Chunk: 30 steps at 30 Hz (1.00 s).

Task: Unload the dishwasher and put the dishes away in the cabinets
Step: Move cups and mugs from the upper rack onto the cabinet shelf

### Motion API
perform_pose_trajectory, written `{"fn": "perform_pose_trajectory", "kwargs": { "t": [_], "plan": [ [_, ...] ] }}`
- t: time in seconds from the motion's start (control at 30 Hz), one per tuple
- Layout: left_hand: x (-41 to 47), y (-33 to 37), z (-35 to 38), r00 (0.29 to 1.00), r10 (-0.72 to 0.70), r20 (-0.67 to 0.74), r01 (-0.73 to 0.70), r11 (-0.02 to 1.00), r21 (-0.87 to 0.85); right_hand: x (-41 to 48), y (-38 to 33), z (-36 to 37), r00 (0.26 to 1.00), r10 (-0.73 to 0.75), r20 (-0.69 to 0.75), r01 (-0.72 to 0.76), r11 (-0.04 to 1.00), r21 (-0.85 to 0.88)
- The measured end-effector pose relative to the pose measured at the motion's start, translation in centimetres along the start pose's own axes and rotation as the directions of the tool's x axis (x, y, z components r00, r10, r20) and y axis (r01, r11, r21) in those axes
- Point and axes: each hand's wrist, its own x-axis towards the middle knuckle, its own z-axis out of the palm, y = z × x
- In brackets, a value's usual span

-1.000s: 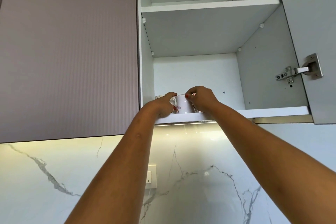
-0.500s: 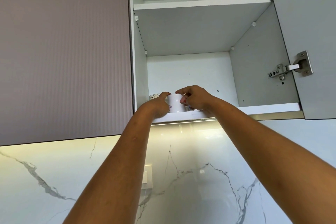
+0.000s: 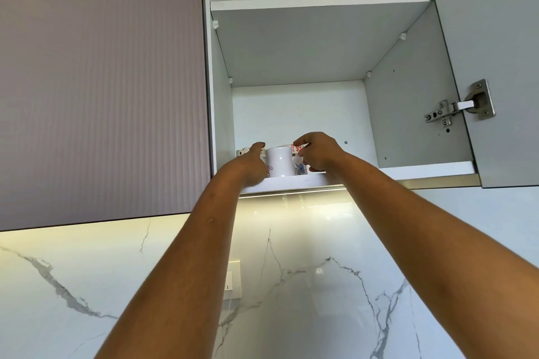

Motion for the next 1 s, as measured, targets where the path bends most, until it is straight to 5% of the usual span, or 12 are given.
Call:
{"fn": "perform_pose_trajectory", "kwargs": {
  "t": [0.8, 1.0],
  "plan": [
    [0.8, -0.9, 0.5, 0.998, 0.060, -0.012, -0.060, 0.998, -0.007, -1.1, -0.5, 0.1, 0.999, -0.051, 0.010, 0.051, 0.999, -0.020],
    [-0.5, -1.0, 0.7, 0.975, 0.114, -0.193, -0.094, 0.990, 0.109, -2.1, -0.4, 0.3, 0.965, -0.174, -0.198, 0.140, 0.975, -0.170]
  ]
}}
